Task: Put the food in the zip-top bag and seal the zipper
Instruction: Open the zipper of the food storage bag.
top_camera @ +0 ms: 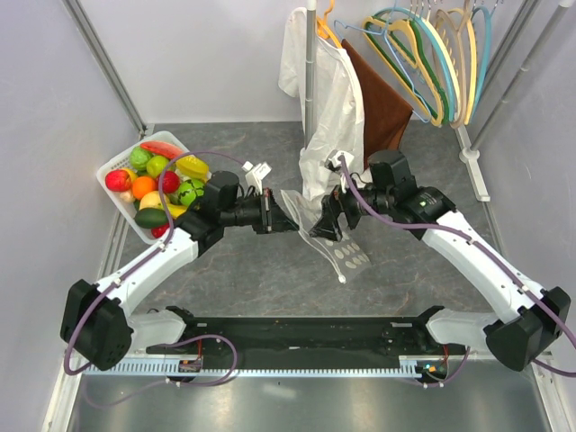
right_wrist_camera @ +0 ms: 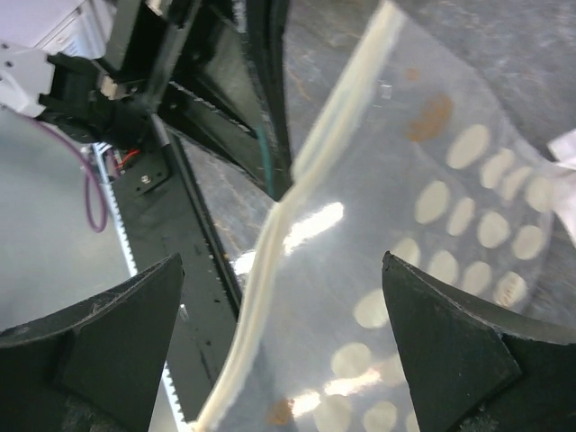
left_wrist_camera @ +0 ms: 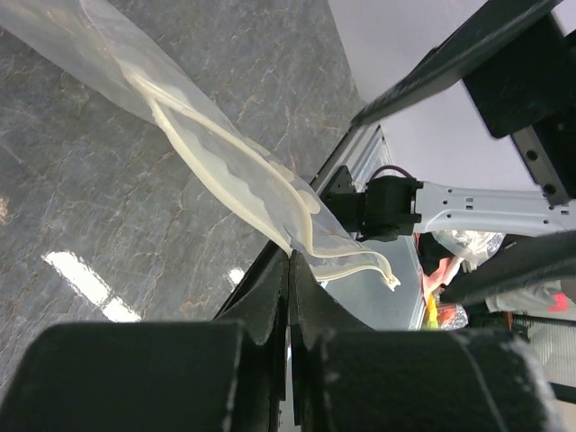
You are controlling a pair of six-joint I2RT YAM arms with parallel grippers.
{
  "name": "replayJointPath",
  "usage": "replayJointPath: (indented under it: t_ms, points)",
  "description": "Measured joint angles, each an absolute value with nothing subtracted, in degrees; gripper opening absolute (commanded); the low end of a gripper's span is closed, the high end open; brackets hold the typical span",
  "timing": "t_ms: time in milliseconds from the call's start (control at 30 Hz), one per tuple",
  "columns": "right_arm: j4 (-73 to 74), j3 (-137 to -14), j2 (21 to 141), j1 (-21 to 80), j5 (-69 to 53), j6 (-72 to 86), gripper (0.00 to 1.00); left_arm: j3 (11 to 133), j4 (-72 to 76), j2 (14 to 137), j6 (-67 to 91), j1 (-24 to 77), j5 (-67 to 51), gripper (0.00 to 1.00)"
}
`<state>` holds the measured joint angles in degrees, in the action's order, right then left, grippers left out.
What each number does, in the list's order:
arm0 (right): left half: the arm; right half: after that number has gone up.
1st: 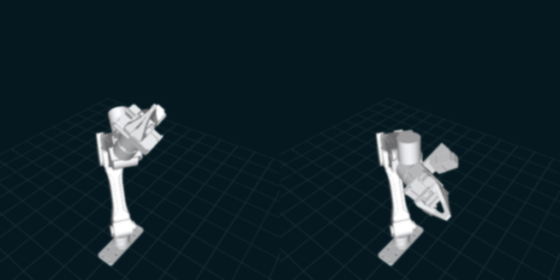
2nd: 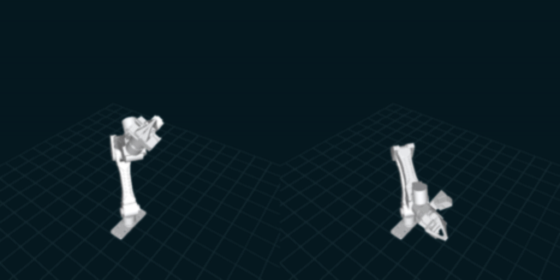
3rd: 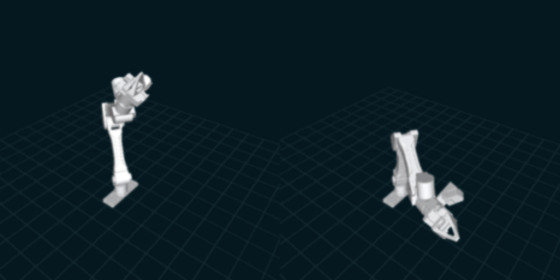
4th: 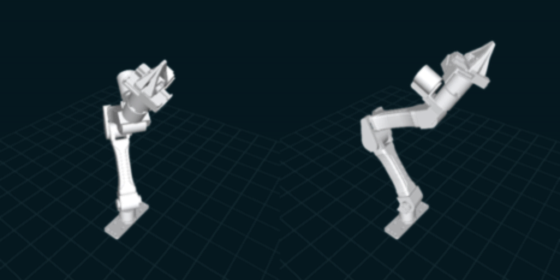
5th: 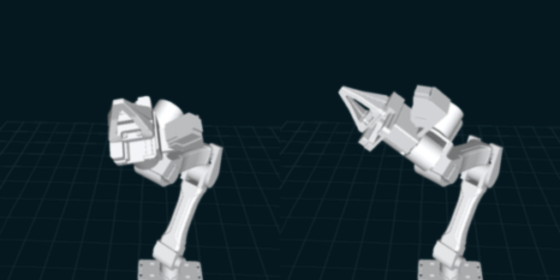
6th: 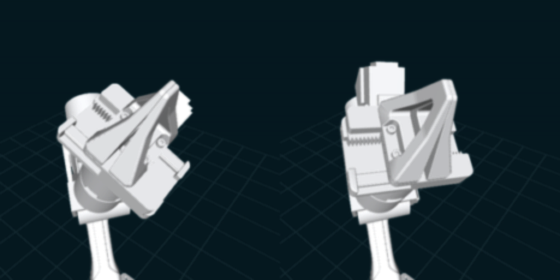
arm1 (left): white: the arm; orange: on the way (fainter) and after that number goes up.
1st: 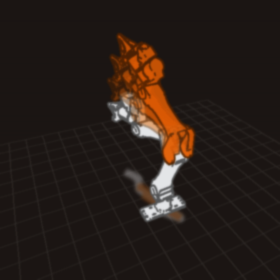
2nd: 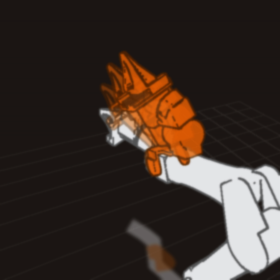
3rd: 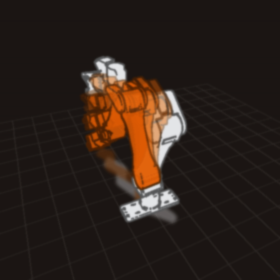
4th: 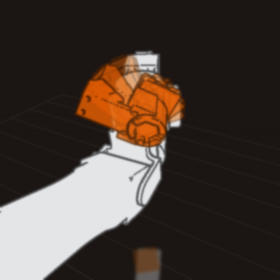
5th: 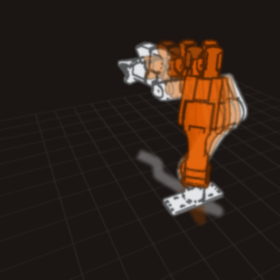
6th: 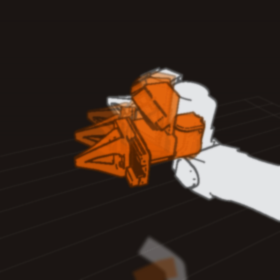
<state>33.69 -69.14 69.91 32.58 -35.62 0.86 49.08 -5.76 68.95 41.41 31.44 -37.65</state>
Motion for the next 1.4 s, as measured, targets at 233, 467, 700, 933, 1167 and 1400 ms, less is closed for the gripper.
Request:
replayJointPath:
  t_ms: [233, 467, 700, 933, 1167, 1400]
  points:
    - [32.21, -69.14, 71.64, 36.51, -35.64, 2.07, 0.91, 50.09, -5.32, 69.25, 41.47, 31.92, -38.68, 0.02]
    - [31.73, -68.73, 73.73, 37.8, -33.52, 1.15, 0.77, 50.09, -3.97, 69.28, 41.87, 32.01, -39.62, 0.02]
    - [31.92, -67.16, 73.78, 38.41, -31.11, -1.21, 0.34, 50.09, -2.83, 69.17, 42.37, 32.03, -40.71, 0.02]
    - [32.77, -66.74, 72.58, 38.37, -29.19, -2.87, 0.16, 50.06, -3.92, 67.35, 42.15, 32.01, -40.86, 0.02]
    - [34.65, -66.67, 70.96, 37.43, -28.14, -3.42, 0.0, 49.43, -7.6, 64.38, 40.38, 32.01, -41.06, 0.02]
    - [40.05, -70.15, 70.78, 33.3, -24.27, -3.05, 0.0, 50.22, -17.34, 64.49, 35.03, 29.36, -39.35, 0.02]
